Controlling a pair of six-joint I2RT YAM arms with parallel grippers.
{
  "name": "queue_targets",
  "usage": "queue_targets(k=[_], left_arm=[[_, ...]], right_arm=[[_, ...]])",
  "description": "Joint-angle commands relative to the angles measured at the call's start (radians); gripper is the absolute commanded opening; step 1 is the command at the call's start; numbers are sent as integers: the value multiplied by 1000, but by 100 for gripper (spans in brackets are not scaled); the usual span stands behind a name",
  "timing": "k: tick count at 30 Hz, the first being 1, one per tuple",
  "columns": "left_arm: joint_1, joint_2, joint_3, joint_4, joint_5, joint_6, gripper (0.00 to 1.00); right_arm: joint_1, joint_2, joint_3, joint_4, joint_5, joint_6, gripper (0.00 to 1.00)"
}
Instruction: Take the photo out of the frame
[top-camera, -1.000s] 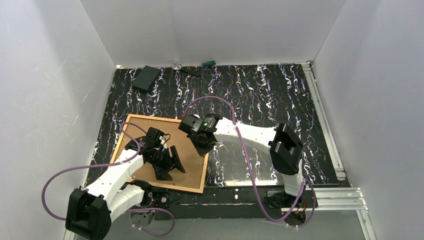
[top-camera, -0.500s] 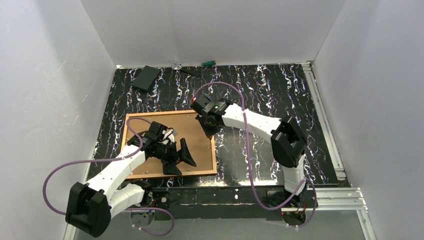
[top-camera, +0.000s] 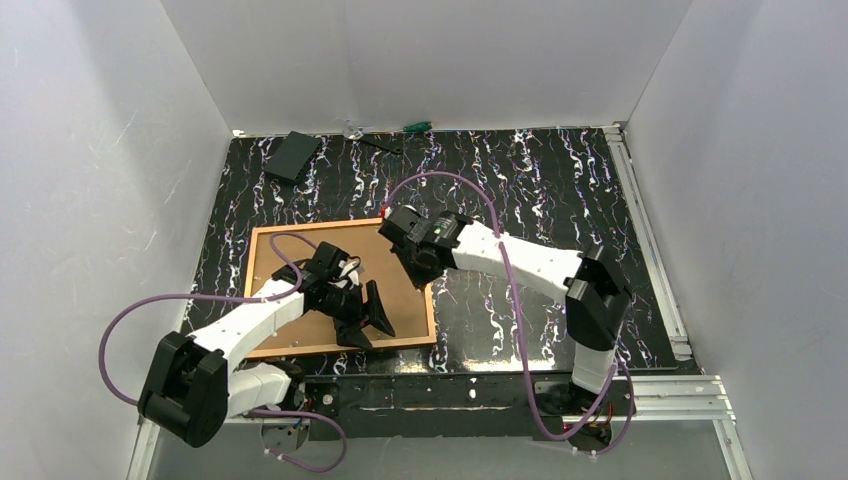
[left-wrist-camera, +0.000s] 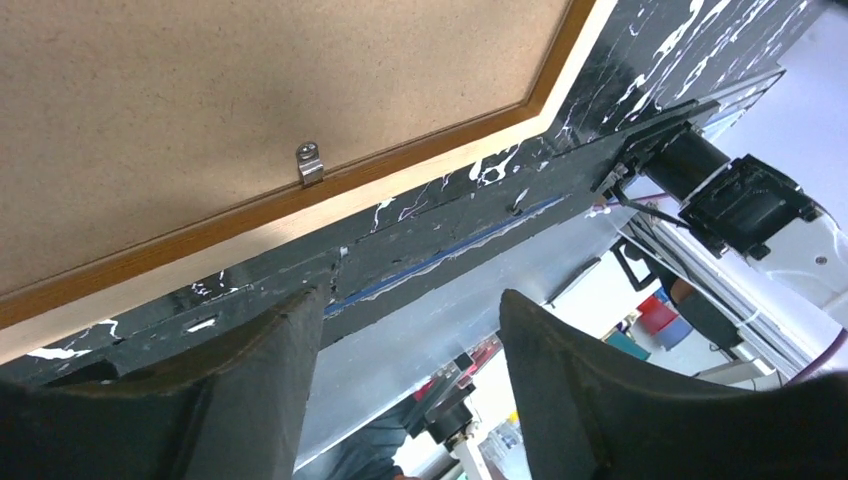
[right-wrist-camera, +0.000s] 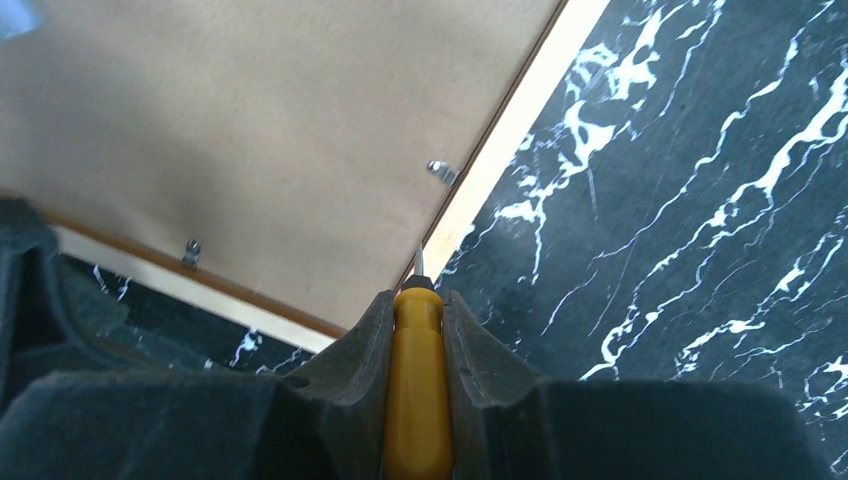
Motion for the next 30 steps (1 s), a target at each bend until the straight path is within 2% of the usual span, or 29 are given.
queue_targets(k=[1,3,4,9,13,26,29,30], left_arm=[[-52,-30,-5,-109,-54,57,69],[-100,-68,-2,-120,-135,125,70],[-120,-78,2,-127,-181,158,66],[-134,-27,23,-136,-234,222,36],[-134,-10,2,-96,-234,193,21],[-134,6,-43,-88,-315,178,11],[-134,36,-66,-117,-348,155,7],[-134,45,-69,-132,-358,148,2]], right_arm=[[25,-77,-52,30,-25,41,1],[26,-99,-80,68,-53,47,1],[25,-109,-91,77,-57,51,1],[26,-122,-119,95,-55,51,1],[25,-121,-134,104,-60,52,1],[25,-106,-136,113,-64,50,1],[25,-96,-128,112,-60,48,1],[25,-86,-121,108,-51,50,1]])
